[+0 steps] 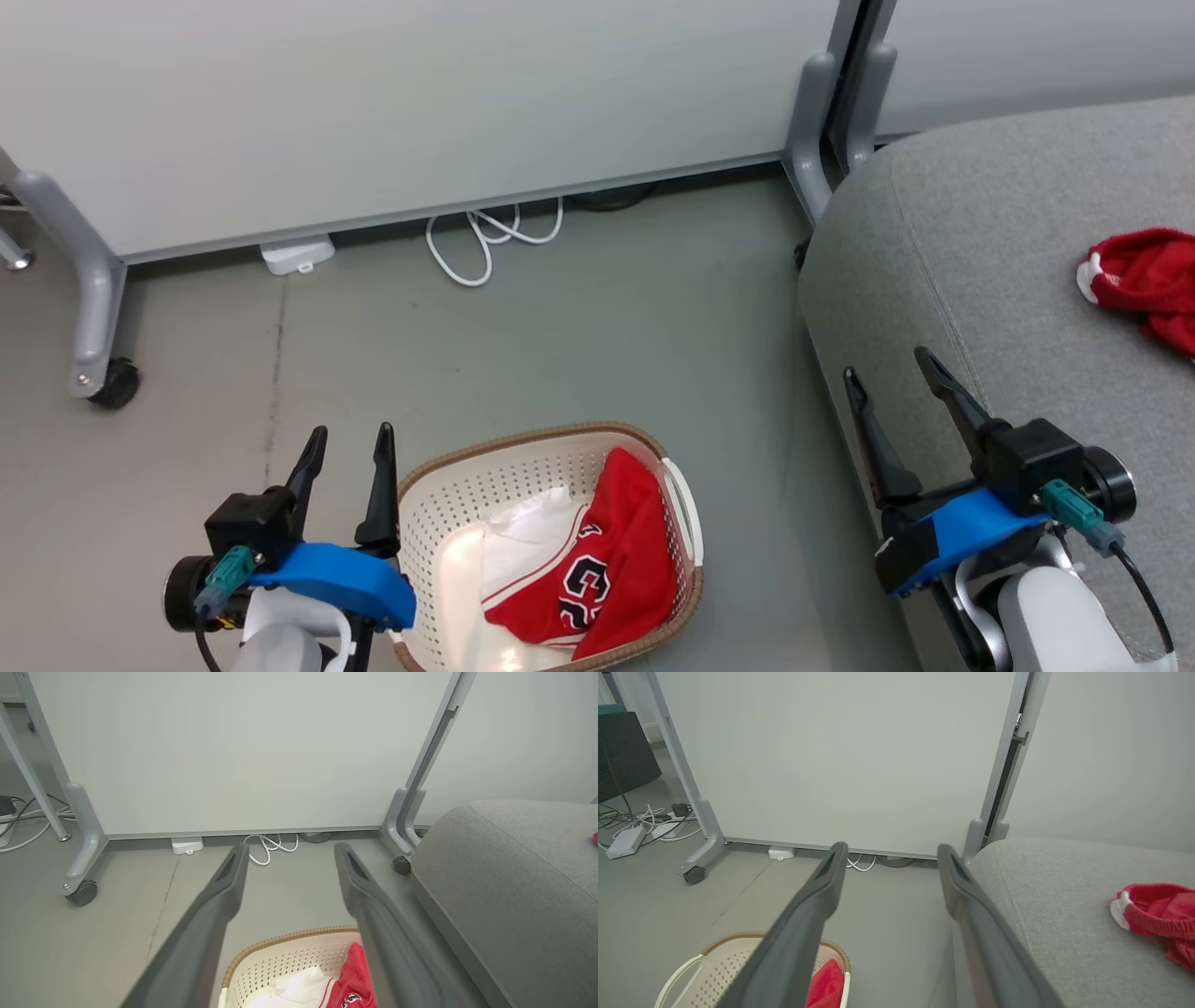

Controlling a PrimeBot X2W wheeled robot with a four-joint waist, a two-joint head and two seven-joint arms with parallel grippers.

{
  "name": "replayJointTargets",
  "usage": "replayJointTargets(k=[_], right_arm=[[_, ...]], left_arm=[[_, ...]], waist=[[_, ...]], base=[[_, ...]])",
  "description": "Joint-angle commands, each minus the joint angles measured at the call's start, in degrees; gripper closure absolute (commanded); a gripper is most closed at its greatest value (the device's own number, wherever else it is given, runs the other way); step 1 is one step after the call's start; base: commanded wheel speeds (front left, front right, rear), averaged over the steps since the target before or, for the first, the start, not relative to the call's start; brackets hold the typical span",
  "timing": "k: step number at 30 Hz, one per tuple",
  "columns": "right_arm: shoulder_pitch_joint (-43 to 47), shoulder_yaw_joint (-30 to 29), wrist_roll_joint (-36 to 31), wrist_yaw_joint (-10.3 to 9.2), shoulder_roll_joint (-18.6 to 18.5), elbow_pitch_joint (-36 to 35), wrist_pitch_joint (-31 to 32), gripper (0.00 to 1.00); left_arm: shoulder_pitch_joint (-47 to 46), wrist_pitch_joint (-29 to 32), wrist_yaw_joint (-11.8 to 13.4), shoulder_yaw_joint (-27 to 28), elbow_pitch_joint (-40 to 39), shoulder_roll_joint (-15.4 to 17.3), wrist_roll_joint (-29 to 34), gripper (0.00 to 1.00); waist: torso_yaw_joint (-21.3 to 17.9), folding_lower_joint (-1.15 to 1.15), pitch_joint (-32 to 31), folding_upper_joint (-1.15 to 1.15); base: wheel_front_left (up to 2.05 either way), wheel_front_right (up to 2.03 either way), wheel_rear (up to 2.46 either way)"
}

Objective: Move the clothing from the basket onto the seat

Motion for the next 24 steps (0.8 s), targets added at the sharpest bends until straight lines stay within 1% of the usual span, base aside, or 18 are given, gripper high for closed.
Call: replayJointTargets(k=[1, 6, 12, 24], right_arm=[[-0.98, 0.45, 0.34, 0.01, -0.20, -0.37, 0.13, 0.00], [-3.24, 2.23, 0.50, 0.01, -0.30, -1.05, -0.16, 0.00], [-6.20, 4.60, 0.65, 0.01, 0.28, -1.96, -0.62, 0.00], [-12.77, 8.92, 0.94, 0.01, 1.97, -2.29, -3.03, 0.00]], left_arm=[[-1.43, -0.15, -0.02, -0.27, 0.50, 0.40, -0.17, 0.00], [-5.10, -0.15, -0.02, -3.22, 4.72, 0.86, -0.52, 0.00], [-10.08, -0.14, -0.02, -5.41, 10.04, 1.51, -0.95, 0.00], [-19.83, 0.73, -0.02, -13.62, 21.13, 4.41, -3.28, 0.00]], waist=[[-2.09, 0.00, 2.73, 0.00], [-5.12, 0.00, 7.19, 0.00], [-9.04, 0.00, 13.17, 0.00], [-15.75, 0.00, 25.84, 0.00]], base=[[0.00, 0.00, 0.00], [0.00, 0.00, 0.00], [0.00, 0.00, 0.00], [0.00, 0.00, 0.00]])
